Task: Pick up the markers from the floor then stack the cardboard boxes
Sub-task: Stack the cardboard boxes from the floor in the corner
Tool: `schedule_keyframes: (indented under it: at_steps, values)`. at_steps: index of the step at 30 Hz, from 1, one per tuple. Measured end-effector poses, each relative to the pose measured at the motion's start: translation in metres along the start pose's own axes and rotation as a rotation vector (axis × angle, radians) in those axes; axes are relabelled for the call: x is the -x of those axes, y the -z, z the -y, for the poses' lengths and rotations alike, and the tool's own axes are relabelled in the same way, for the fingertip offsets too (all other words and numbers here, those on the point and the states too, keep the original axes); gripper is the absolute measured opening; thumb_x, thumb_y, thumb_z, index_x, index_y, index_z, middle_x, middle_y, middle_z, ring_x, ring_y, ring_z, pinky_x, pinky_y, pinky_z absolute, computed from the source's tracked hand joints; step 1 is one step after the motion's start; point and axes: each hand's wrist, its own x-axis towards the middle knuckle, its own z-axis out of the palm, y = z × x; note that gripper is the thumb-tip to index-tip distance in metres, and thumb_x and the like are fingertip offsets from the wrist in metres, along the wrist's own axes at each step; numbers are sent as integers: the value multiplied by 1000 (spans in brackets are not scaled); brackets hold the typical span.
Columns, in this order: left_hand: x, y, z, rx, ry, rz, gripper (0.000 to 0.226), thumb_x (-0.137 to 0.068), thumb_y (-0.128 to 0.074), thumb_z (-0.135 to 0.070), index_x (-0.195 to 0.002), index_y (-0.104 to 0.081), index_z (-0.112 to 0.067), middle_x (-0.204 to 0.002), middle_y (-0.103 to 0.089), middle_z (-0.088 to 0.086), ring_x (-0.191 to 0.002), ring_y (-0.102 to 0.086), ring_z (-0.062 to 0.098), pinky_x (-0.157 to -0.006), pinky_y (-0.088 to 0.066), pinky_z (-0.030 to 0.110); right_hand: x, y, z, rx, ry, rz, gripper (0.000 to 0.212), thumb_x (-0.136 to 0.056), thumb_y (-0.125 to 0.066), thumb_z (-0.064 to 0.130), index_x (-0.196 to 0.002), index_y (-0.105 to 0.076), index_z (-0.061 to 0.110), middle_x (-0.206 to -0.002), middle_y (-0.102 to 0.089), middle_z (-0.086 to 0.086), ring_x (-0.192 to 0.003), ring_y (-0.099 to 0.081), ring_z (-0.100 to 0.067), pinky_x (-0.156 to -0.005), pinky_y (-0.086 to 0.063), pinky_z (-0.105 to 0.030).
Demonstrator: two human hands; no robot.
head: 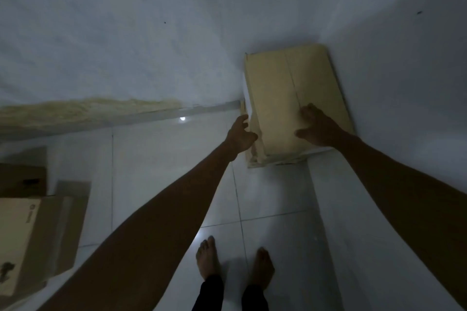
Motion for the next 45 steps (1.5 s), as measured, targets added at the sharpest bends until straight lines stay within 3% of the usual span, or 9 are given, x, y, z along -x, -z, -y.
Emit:
schedule_keyframes:
  at_steps: [2, 8, 12, 17, 27, 34, 45]
  values:
    - [15, 14, 10, 5, 20, -22, 71, -85, -64, 0, -147, -31, -14, -147, -40, 15, -131, -46, 27, -91, -45, 31, 14, -9, 10, -76, -14, -31, 79, -85, -69, 26, -149, -26, 7, -160, -11, -10, -148, -12, -18, -113, -13, -19]
    - [84, 79, 54, -38, 97, -119, 69, -86, -67, -10, -146, -34, -16, -150, -37, 13, -133, -44, 25, -97, -39, 28, 82, -51, 53, -310, -107, -103, 75, -84, -70, 23, -146, -32, 6, -156, -26, -11, -141, -32, -23, -110, -25, -23]
    - [138, 123, 94, -99, 154, -232, 66, -86, -67, -15, -145, -36, -15, -150, -37, 11, -134, -41, 25, -98, -36, 26, 132, -93, 83, -454, -111, -143, 51, -81, -73, 13, -125, -53, -4, -129, -57, -17, -124, -53, -32, -90, -35, -16]
    - [221, 175, 145, -85, 272, -274, 64, -85, -68, -14, -142, -40, -12, -148, -40, 13, -133, -43, 26, -101, -35, 30, 209, -142, 130, -551, -279, 18, 76, -87, -66, 32, -148, -27, 9, -155, -29, -10, -140, -33, -27, -114, -28, -33]
    - [377, 219, 222, -101, 358, -276, 61, -88, -64, -16, -143, -39, -8, -150, -38, 13, -136, -39, 28, -109, -32, 36, 354, -214, 155, -581, -363, 129, 78, -87, -64, 37, -150, -25, 13, -155, -29, -9, -138, -37, -26, -114, -32, -36]
    - [480, 245, 257, -88, 344, -322, 62, -89, -63, -14, -144, -36, -3, -151, -37, 17, -136, -39, 32, -111, -31, 40, 441, -232, 177, -551, -295, 69, 77, -88, -64, 38, -149, -26, 11, -156, -27, -9, -141, -32, -26, -116, -27, -33]
    - [545, 275, 268, -20, 272, -380, 63, -88, -63, -16, -144, -36, -6, -151, -36, 16, -137, -38, 31, -112, -32, 42, 476, -235, 234, -402, -136, 69, 75, -90, -59, 41, -149, -26, 8, -156, -26, -11, -143, -27, -26, -117, -23, -36]
